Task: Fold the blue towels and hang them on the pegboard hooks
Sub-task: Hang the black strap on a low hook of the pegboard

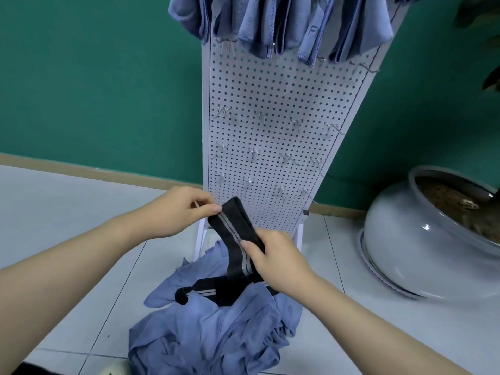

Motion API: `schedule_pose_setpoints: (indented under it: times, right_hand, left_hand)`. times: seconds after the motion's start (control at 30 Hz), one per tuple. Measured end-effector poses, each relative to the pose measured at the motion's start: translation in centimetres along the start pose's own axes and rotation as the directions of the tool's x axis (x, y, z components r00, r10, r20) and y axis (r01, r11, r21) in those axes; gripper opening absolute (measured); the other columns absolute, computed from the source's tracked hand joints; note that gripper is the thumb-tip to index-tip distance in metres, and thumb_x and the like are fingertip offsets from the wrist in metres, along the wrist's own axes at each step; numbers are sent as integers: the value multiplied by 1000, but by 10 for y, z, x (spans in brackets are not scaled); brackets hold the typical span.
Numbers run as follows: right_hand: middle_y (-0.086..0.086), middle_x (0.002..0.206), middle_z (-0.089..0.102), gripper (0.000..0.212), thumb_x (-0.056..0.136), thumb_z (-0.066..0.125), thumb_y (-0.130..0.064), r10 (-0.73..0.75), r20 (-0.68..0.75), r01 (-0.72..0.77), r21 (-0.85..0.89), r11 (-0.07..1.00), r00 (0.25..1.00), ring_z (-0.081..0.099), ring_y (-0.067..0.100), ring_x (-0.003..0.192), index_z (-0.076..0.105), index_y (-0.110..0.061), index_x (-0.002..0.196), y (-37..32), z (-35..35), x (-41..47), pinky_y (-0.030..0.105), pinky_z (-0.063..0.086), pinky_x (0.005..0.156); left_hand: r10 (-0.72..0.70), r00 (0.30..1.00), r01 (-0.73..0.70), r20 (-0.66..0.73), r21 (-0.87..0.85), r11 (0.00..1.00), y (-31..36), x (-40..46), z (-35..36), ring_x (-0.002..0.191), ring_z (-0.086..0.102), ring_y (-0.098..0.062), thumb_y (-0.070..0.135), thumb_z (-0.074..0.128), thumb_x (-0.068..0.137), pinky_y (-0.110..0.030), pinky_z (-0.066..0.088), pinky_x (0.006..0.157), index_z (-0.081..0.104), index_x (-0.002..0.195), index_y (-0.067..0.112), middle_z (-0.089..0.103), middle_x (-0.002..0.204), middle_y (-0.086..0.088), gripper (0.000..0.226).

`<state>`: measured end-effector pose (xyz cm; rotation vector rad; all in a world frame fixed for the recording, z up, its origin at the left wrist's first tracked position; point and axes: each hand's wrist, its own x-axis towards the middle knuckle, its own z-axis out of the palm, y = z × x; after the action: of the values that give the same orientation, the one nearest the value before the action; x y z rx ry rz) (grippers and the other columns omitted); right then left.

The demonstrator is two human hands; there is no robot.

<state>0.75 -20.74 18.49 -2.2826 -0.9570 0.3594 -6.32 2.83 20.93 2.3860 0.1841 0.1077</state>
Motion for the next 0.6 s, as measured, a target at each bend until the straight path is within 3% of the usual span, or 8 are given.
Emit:
schedule_pose_setpoints:
  times: [0.13,0.27,0.37,0.47,0.6]
  right_hand:
    - [6,75,60,29,106,51,-29,43,-81,-52,-106,993,996,60,30,74,49,-18,80,4,21,14,40,46,65]
    - [15,86,68,27,108,45,-28,76,-194,-107,-157,982,978,64,35,78,61,-9,97,10,39,39,42,50,67]
    - [14,87,69,28,109,42,-30,65,-244,-112,-185,976,967,66,35,78,61,-10,108,13,52,61,39,45,62]
    - [14,89,70,26,109,41,-29,45,-280,-101,-189,977,959,66,36,81,60,-13,117,15,66,82,37,41,62]
    - [10,89,69,26,109,42,-27,37,-320,-71,-92,993,947,63,31,77,60,-18,126,25,83,111,37,43,62]
  left_hand:
    - [-144,988,152,57,-164,975,-15,0,9,87,70,-6,58,53,97,-31,54,83,73,105,29,74,101,11,36]
    - [-153,983,176,99,-306,936,-15,17,19,109,65,5,65,58,86,-15,49,84,62,132,33,70,124,16,56]
    - [-151,986,167,73,-355,920,-18,36,21,105,65,6,47,61,98,-7,48,78,69,122,30,73,120,14,31]
    - [-196,980,194,33,-372,908,-31,53,15,106,68,-6,45,65,98,-25,54,89,72,112,28,75,110,12,23]
    - [-237,971,211,-15,-400,892,-57,70,11,109,68,-3,36,71,96,-32,55,101,70,116,25,75,114,11,23]
